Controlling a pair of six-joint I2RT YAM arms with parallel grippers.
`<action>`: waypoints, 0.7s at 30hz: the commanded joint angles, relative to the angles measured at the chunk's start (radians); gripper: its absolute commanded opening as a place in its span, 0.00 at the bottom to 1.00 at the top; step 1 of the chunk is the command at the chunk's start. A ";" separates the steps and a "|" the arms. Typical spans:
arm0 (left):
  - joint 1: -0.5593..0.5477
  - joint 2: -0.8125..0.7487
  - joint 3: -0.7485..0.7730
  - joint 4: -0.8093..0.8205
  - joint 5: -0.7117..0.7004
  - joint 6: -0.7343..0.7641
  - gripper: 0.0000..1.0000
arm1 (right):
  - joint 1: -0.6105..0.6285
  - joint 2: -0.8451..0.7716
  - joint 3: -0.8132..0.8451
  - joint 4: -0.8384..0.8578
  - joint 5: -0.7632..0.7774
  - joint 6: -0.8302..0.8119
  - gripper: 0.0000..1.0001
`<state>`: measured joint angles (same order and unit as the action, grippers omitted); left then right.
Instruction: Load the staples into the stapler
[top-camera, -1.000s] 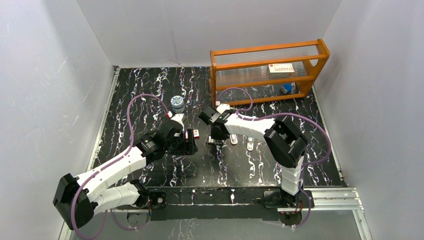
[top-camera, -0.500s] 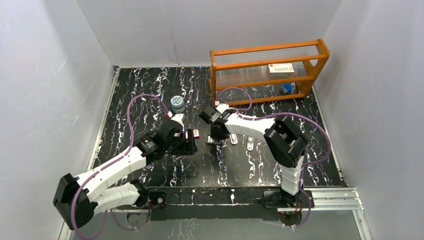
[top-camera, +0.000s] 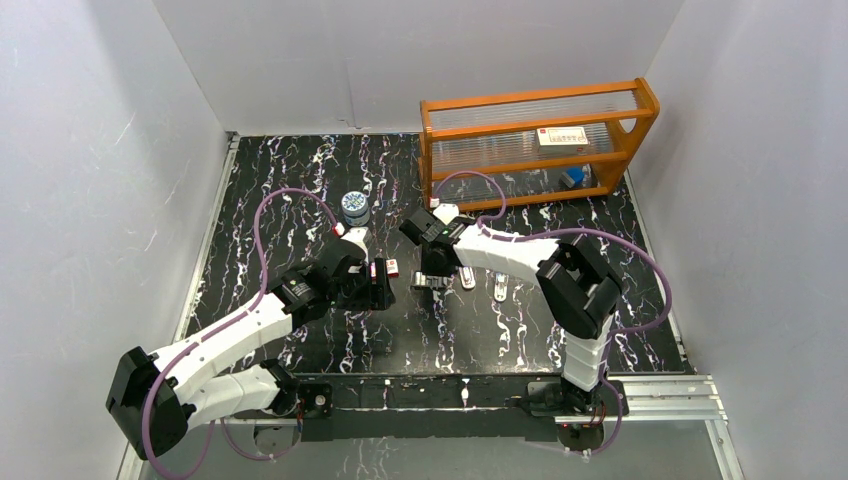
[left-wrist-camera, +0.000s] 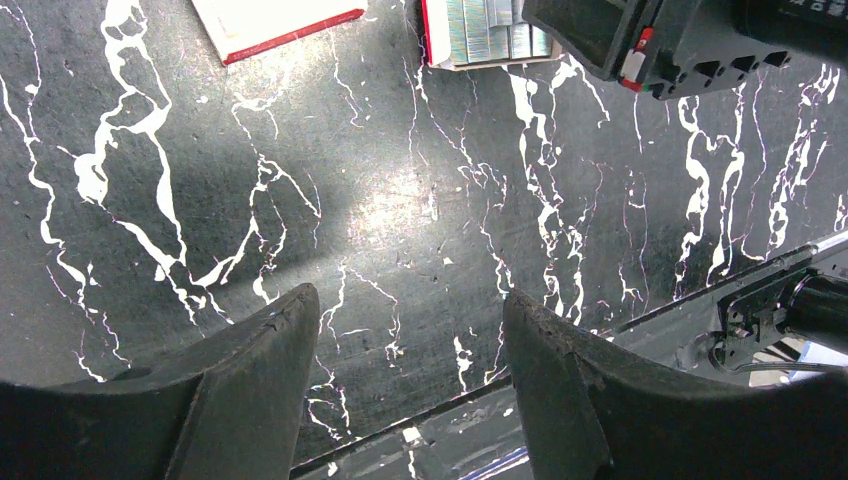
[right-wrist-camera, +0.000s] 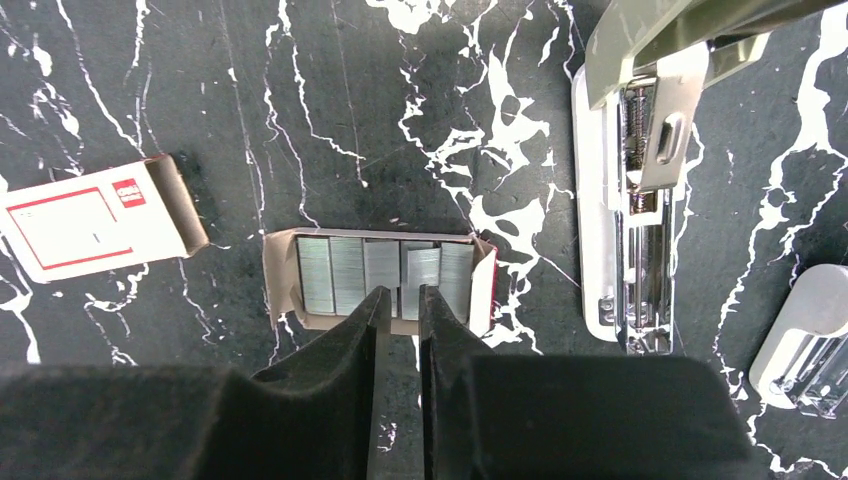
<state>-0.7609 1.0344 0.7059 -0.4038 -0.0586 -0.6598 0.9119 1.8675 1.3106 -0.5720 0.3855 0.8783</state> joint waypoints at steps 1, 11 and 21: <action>0.005 -0.011 -0.004 -0.002 0.000 -0.003 0.65 | -0.002 -0.049 -0.011 0.025 0.008 -0.011 0.28; 0.005 -0.015 -0.005 -0.004 -0.004 -0.003 0.65 | -0.004 -0.015 -0.004 0.058 -0.016 -0.029 0.46; 0.006 -0.018 -0.007 -0.006 -0.006 -0.006 0.65 | -0.002 -0.001 -0.008 0.069 -0.059 -0.016 0.32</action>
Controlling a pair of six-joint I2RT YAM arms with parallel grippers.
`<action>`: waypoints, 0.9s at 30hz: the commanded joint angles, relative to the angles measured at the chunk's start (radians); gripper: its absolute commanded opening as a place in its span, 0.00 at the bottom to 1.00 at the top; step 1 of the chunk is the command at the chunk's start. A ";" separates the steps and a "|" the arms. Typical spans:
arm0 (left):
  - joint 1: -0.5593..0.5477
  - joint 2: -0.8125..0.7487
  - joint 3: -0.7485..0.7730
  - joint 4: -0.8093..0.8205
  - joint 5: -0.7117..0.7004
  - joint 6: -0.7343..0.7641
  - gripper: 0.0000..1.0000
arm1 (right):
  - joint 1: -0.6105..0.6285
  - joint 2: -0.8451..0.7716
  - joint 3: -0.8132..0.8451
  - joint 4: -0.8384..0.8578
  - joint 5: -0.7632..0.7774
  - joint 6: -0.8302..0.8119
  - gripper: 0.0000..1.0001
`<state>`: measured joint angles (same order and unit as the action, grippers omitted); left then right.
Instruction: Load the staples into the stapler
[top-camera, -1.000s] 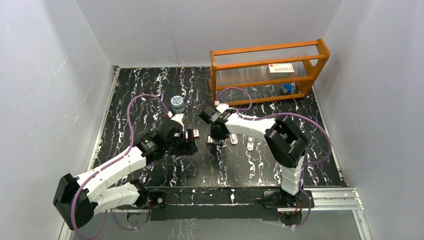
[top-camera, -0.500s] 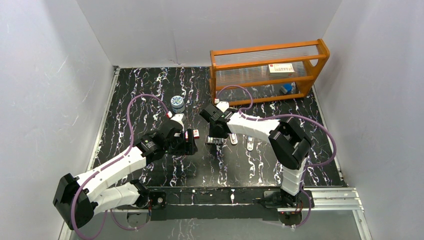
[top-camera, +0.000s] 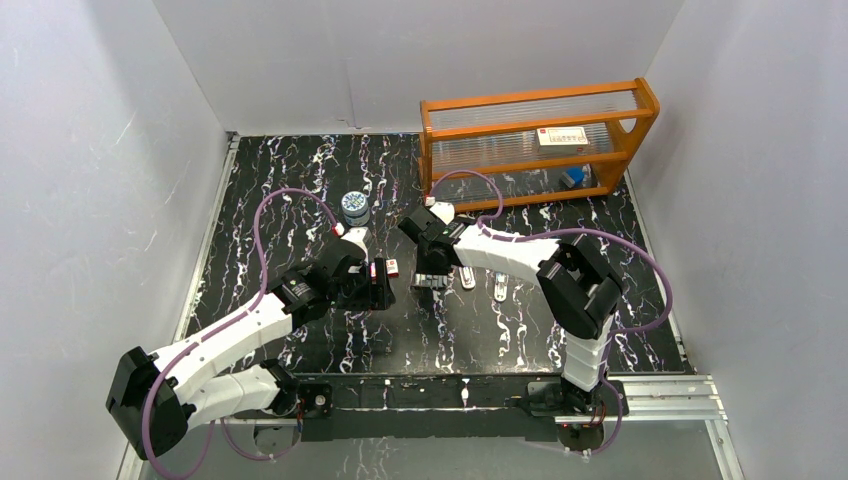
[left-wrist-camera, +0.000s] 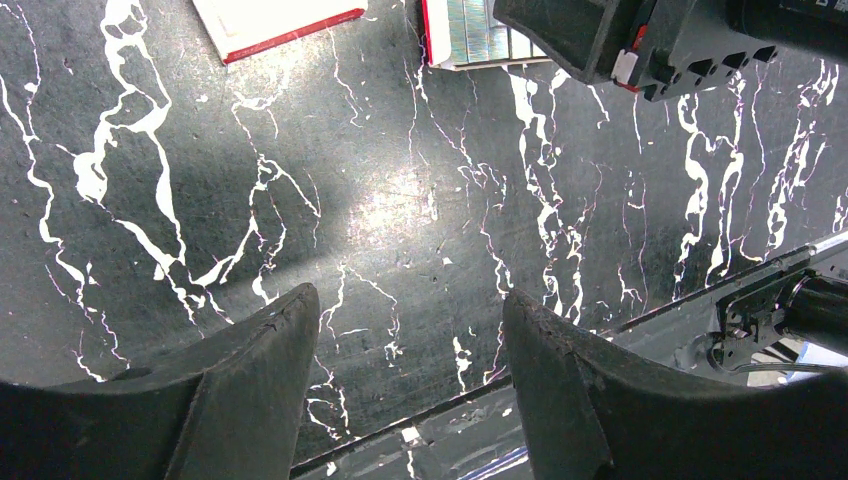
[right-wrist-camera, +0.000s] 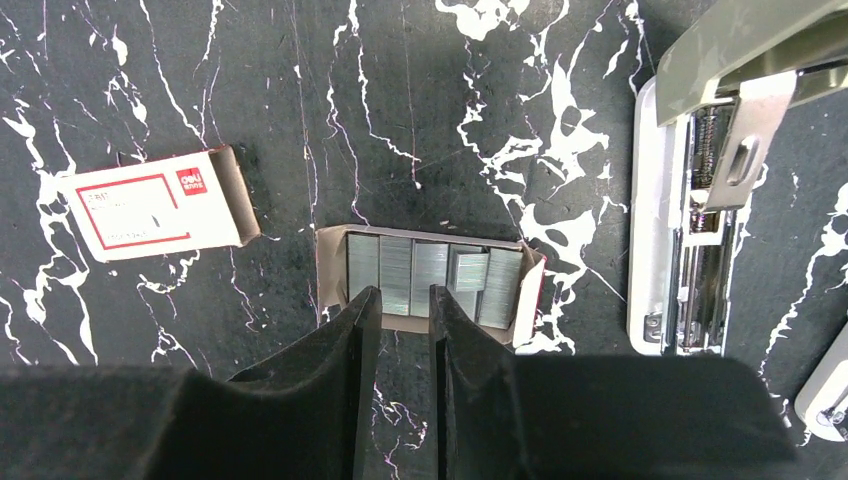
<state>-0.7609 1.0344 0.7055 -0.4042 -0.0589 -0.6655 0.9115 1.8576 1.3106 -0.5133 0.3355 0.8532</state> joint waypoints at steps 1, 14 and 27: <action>0.006 -0.017 -0.006 -0.006 -0.005 0.001 0.65 | -0.002 0.012 -0.002 -0.006 -0.011 0.017 0.32; 0.006 -0.003 -0.003 -0.004 0.001 0.002 0.65 | 0.004 0.005 -0.011 -0.026 0.014 0.044 0.39; 0.005 0.014 -0.003 -0.005 -0.004 0.000 0.65 | -0.081 0.029 0.043 0.015 0.053 -0.086 0.35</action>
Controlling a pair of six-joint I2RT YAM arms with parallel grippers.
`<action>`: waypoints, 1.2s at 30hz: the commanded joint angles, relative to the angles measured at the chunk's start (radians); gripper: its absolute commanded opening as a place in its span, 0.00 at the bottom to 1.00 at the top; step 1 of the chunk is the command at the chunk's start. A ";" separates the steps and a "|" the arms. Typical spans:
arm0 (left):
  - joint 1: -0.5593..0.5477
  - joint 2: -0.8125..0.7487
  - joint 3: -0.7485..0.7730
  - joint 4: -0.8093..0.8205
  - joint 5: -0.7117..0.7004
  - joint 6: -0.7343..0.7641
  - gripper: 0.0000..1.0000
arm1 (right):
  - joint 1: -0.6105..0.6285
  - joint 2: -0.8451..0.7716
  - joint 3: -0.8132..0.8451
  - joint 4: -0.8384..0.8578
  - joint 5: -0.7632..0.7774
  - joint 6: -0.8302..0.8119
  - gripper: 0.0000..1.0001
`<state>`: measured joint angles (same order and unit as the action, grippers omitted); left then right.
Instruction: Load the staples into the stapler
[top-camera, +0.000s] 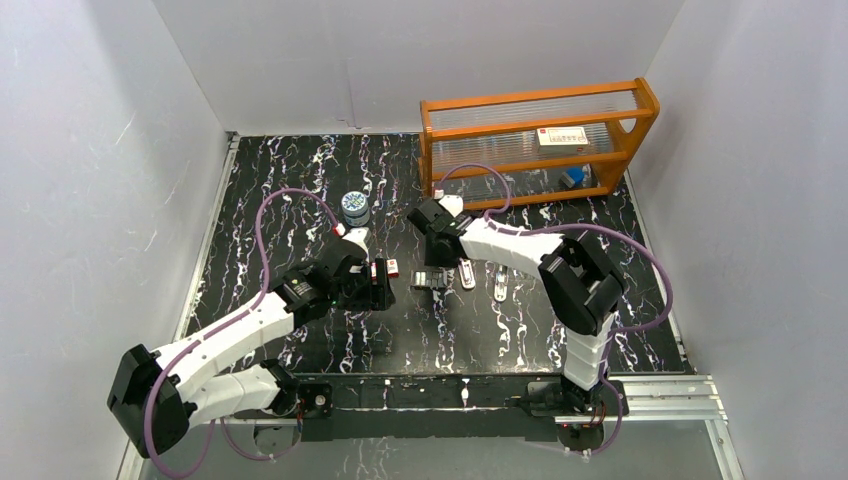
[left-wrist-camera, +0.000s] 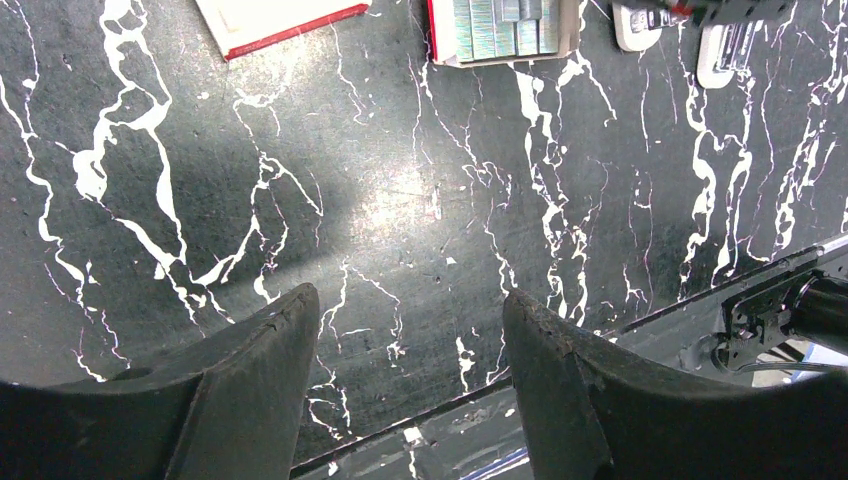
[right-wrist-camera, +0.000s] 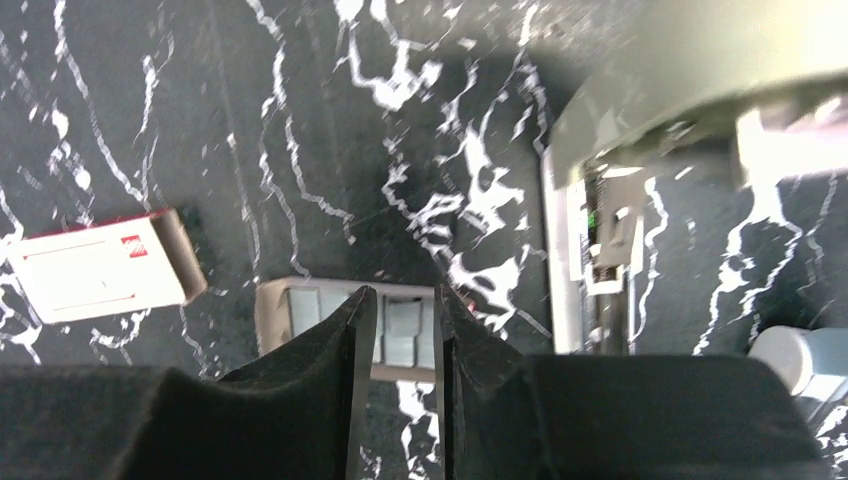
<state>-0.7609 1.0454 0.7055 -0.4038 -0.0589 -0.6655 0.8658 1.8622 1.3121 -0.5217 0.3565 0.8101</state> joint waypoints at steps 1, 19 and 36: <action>0.006 0.005 -0.004 -0.003 -0.003 -0.001 0.65 | -0.042 0.034 0.046 0.023 0.028 -0.048 0.34; 0.005 0.039 -0.039 0.048 0.018 -0.044 0.64 | -0.052 0.064 0.048 -0.034 -0.087 -0.135 0.31; 0.005 0.087 -0.083 0.140 0.036 -0.110 0.63 | 0.029 -0.058 -0.114 -0.015 -0.146 -0.134 0.31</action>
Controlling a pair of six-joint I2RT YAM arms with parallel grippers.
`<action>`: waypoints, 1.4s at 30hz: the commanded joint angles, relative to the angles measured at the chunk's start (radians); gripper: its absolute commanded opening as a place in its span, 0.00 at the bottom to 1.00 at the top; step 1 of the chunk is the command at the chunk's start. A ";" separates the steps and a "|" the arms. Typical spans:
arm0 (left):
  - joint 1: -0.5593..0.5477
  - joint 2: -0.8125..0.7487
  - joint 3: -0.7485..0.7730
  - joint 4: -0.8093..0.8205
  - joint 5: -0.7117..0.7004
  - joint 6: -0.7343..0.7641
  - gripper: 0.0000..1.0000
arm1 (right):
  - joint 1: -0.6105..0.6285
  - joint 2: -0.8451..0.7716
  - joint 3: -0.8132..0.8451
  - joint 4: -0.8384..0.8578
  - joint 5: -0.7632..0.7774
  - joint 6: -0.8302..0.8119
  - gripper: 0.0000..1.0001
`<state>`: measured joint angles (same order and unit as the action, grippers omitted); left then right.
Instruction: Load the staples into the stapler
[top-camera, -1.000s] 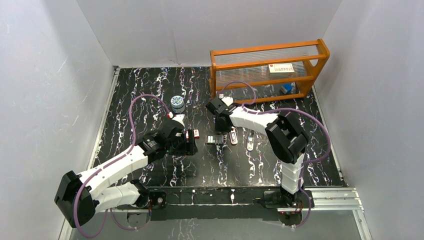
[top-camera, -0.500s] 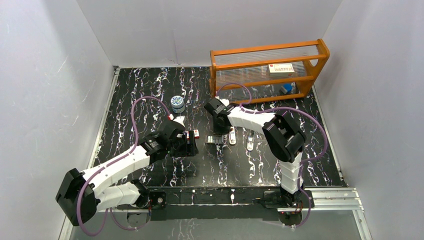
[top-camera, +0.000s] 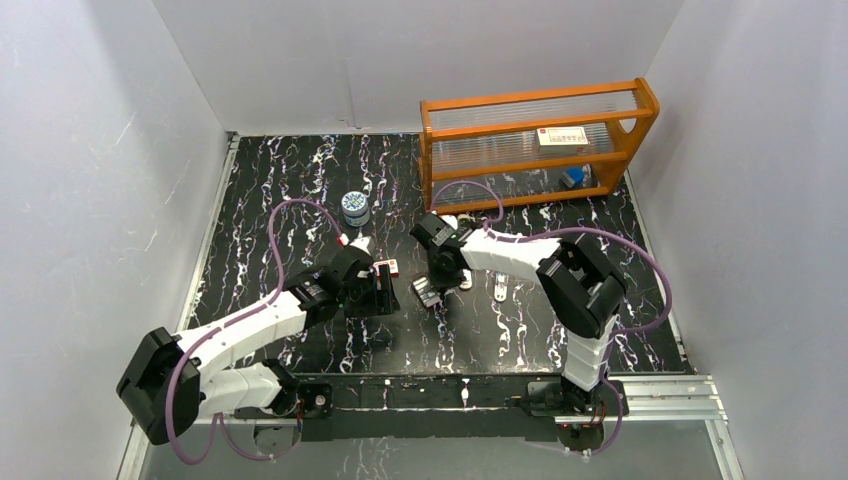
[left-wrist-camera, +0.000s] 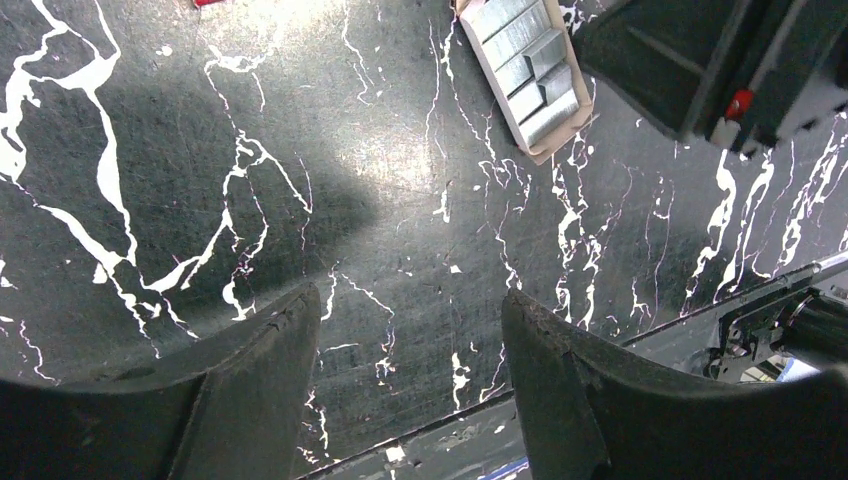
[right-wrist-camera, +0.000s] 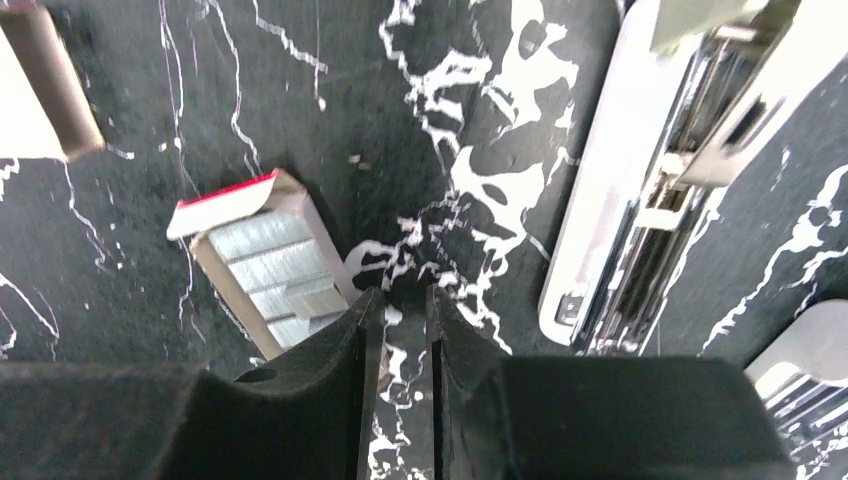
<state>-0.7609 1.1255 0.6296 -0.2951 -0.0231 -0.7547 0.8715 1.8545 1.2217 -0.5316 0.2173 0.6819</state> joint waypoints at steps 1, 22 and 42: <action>0.005 0.010 -0.008 0.035 -0.006 -0.023 0.63 | 0.029 -0.057 -0.024 -0.012 0.026 0.003 0.31; 0.006 -0.005 -0.053 0.078 -0.144 -0.049 0.63 | 0.097 -0.085 0.013 0.098 0.050 -0.063 0.24; 0.005 -0.014 -0.057 0.067 -0.145 -0.038 0.63 | 0.098 -0.013 0.038 0.084 0.067 -0.059 0.37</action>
<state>-0.7609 1.1290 0.5785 -0.2241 -0.1390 -0.8040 0.9653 1.8393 1.2160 -0.4606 0.2623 0.6243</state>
